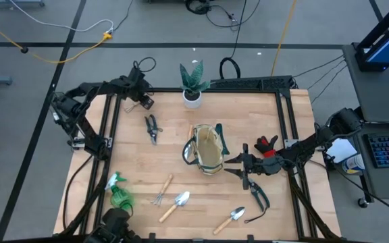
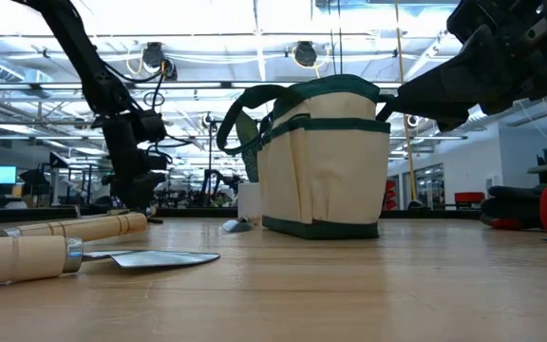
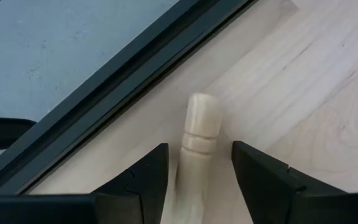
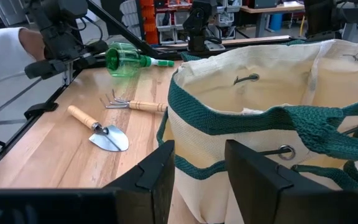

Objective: Pick & Place Garden tools in Gardening bag
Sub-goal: Put the top brown hand rake into the gardening bag

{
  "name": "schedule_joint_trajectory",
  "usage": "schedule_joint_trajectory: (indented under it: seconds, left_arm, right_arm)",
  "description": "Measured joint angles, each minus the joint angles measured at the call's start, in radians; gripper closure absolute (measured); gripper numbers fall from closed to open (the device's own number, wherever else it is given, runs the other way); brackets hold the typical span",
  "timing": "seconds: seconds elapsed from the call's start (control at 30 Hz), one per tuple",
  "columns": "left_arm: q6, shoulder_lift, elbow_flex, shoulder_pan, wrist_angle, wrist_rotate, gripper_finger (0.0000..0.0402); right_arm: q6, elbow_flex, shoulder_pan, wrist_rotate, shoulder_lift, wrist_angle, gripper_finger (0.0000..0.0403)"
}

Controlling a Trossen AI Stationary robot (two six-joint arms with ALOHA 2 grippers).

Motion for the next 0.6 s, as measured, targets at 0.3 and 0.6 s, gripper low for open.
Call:
schedule_joint_trajectory:
  seconds: [0.3, 0.6]
  left_arm:
    - [0.002, 0.001, -0.002, -0.004, 0.004, -0.001, 0.0216]
    - [0.002, 0.002, -0.002, -0.004, 0.001, 0.001, 0.0232]
  right_arm:
    - [0.006, 0.0, 0.0, 0.0, 0.0, 0.0, 0.0268]
    - [0.006, 0.0, 0.0, 0.0, 0.0, 0.0, 0.0268]
